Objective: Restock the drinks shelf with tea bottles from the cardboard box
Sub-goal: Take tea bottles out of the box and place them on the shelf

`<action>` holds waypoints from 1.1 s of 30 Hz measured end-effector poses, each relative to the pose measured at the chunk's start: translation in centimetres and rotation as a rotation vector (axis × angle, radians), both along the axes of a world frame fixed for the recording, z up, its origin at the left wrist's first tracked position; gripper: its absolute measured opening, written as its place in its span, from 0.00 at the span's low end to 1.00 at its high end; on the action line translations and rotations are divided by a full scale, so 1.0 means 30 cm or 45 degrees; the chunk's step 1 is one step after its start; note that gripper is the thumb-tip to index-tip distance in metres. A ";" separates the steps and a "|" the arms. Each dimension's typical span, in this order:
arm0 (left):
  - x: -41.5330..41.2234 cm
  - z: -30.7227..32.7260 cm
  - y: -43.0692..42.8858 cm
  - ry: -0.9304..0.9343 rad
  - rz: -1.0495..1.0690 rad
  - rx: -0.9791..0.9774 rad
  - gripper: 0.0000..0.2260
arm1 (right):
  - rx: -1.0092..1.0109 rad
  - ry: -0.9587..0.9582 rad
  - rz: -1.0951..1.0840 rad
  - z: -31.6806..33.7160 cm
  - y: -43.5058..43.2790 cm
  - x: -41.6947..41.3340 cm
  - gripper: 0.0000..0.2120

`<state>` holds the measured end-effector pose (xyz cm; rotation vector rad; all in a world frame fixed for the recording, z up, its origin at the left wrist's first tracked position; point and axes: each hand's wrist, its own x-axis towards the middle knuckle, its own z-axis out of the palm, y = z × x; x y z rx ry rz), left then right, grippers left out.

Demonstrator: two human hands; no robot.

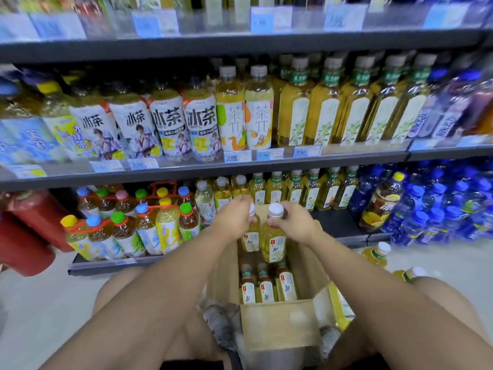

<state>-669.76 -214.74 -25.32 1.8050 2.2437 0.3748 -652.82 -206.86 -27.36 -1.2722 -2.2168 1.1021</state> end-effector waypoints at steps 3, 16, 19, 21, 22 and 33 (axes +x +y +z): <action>0.016 0.263 0.009 0.028 -0.003 0.142 0.19 | 0.164 0.055 0.012 0.271 0.000 0.015 0.14; 0.004 1.182 -0.062 0.159 0.071 0.672 0.12 | 0.682 0.337 0.007 1.215 -0.030 0.023 0.15; -0.014 1.335 -0.063 0.236 0.090 0.778 0.17 | 0.812 0.407 0.016 1.373 -0.022 -0.007 0.15; -0.032 1.430 -0.056 0.284 0.091 0.818 0.16 | 0.834 0.448 0.033 1.462 0.000 -0.031 0.15; -0.039 1.474 -0.051 0.296 0.089 0.834 0.15 | 0.844 0.462 0.032 1.501 0.011 -0.044 0.15; -0.187 1.579 0.139 0.314 0.058 0.917 0.16 | 0.831 0.609 -0.050 1.598 0.185 -0.224 0.13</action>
